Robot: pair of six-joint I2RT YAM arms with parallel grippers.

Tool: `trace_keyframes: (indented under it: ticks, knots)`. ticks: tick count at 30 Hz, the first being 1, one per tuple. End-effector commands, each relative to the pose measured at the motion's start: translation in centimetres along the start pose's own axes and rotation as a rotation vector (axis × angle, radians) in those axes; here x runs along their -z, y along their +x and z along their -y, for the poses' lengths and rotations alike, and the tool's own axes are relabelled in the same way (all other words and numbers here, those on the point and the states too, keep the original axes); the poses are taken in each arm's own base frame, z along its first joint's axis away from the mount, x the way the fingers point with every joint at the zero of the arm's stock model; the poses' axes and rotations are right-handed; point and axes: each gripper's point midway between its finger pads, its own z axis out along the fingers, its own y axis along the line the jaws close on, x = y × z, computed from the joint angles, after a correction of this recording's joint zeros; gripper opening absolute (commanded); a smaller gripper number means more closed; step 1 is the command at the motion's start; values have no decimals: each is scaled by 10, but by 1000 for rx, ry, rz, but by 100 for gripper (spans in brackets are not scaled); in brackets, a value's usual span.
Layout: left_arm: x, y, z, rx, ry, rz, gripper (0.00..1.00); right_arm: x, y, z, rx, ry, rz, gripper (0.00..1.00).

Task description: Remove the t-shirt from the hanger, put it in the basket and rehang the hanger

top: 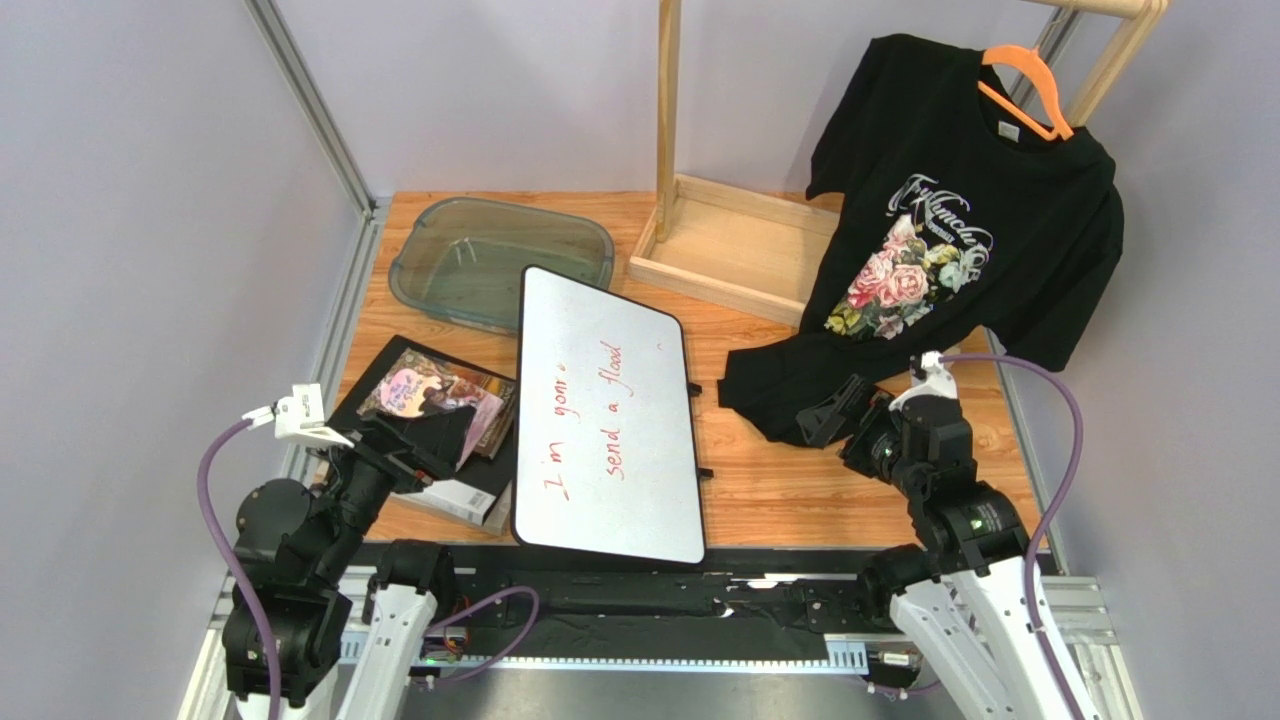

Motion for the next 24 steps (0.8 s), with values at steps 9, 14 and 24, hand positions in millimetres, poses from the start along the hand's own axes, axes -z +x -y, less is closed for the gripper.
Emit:
trace_keyframes:
  ticks: [9, 14, 24]
  knots:
    - [-5, 27, 29, -64, 169, -219, 94, 24, -103, -15, 228, 265, 106, 100]
    - [-1, 33, 30, -131, 194, -266, 93, 20, -166, -47, 349, 305, 168, 100]
    - [1, 57, 25, -121, 240, -347, 93, 22, -332, -78, 627, 707, 476, 100]
